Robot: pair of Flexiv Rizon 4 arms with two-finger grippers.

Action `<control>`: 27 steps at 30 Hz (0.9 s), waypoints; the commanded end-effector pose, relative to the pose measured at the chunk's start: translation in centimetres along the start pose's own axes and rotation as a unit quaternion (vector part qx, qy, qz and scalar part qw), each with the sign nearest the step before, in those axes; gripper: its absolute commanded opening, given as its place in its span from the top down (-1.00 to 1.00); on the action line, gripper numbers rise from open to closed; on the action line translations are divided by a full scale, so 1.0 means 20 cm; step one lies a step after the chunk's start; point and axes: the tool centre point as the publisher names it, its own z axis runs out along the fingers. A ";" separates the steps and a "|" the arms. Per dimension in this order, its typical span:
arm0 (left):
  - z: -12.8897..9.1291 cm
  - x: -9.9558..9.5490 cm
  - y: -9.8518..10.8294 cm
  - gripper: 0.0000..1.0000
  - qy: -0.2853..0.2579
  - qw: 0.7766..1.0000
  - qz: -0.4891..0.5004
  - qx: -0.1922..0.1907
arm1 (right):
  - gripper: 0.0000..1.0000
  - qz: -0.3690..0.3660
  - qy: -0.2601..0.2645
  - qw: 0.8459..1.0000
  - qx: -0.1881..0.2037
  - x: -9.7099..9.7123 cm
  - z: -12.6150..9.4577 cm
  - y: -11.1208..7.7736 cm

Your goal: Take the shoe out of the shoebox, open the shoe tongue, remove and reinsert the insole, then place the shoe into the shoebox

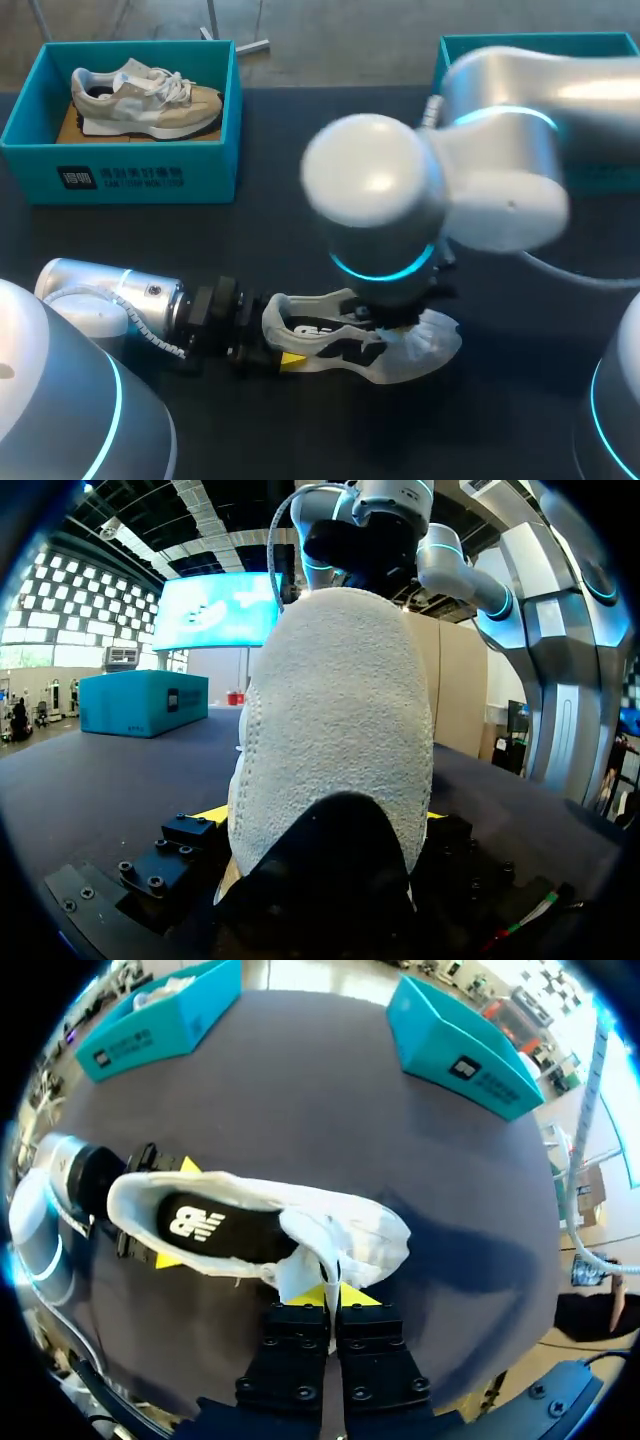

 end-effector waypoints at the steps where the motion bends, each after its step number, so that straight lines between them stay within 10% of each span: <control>1: 0.00 0.00 0.01 1.00 -0.001 1.000 0.000 -0.001 | 1.00 0.251 0.111 0.961 -0.020 -0.11 0.04 -0.02; 27: 0.00 0.00 0.01 1.00 -0.001 1.000 0.000 -0.001 | 1.00 0.111 0.197 0.974 -0.010 -0.18 0.30 0.06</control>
